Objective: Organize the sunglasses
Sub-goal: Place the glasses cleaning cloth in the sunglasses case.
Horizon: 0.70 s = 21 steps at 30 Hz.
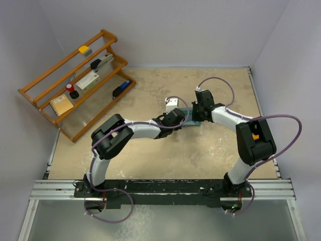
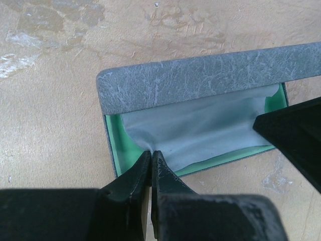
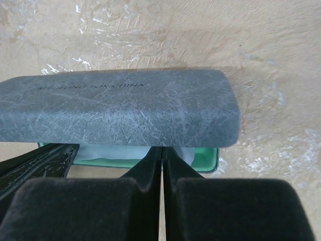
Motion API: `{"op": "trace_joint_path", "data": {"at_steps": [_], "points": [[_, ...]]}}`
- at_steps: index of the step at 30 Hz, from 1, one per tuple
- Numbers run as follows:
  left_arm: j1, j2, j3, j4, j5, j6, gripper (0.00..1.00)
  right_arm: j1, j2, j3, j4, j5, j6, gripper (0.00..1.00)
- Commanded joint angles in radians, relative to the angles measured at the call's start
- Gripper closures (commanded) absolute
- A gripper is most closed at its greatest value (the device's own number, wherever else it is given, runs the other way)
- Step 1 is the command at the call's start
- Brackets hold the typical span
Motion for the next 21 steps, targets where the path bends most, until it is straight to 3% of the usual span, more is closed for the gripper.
{"op": "trace_joint_path", "data": {"at_steps": [1,21], "points": [[-0.004,0.01,0.017,-0.007,0.0,-0.007,1.0,-0.005,0.027,-0.011,0.025,-0.055,0.01,1.0],[-0.004,0.001,0.011,-0.008,0.0,-0.004,1.0,-0.005,0.04,0.007,-0.057,0.11,0.026,1.0]]}}
